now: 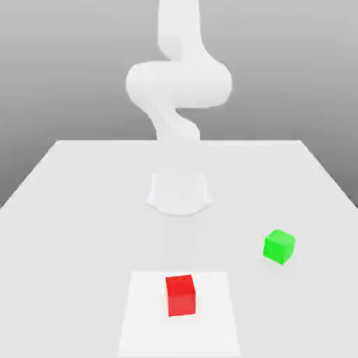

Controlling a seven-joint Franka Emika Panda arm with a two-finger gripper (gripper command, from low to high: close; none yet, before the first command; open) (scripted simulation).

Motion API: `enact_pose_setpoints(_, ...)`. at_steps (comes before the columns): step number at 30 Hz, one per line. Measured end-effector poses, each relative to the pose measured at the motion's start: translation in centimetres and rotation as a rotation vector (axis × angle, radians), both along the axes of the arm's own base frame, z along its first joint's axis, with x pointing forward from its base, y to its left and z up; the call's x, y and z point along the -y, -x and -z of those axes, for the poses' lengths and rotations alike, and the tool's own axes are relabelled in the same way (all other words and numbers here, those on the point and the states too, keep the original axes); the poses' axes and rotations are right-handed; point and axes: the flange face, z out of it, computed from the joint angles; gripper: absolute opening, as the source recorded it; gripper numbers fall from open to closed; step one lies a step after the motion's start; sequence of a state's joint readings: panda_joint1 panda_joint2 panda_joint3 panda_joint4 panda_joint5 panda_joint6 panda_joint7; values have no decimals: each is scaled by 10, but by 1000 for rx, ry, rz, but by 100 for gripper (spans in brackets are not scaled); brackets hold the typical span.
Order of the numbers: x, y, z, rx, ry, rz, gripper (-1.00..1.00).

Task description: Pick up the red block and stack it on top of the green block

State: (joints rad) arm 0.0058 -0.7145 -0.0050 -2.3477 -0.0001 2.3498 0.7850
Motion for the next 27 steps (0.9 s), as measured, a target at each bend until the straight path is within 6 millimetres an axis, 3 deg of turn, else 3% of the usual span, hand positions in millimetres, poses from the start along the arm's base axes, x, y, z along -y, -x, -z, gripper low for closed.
enact_pose_setpoints(5, -1, -52, 119, -186, 15, -31, 0)
enact_pose_setpoints(10, -2, -69, 236, -361, 29, -62, 0)
enact_pose_setpoints(14, -3, -60, 327, -501, 39, -88, 0)
enact_pose_setpoints(19, -3, -24, 430, -676, 50, -122, 0)
enact_pose_setpoints(26, -3, -14, 511, -715, 53, -129, 0)
enact_pose_setpoints(27, -3, -13, 516, -715, 53, -129, -100)
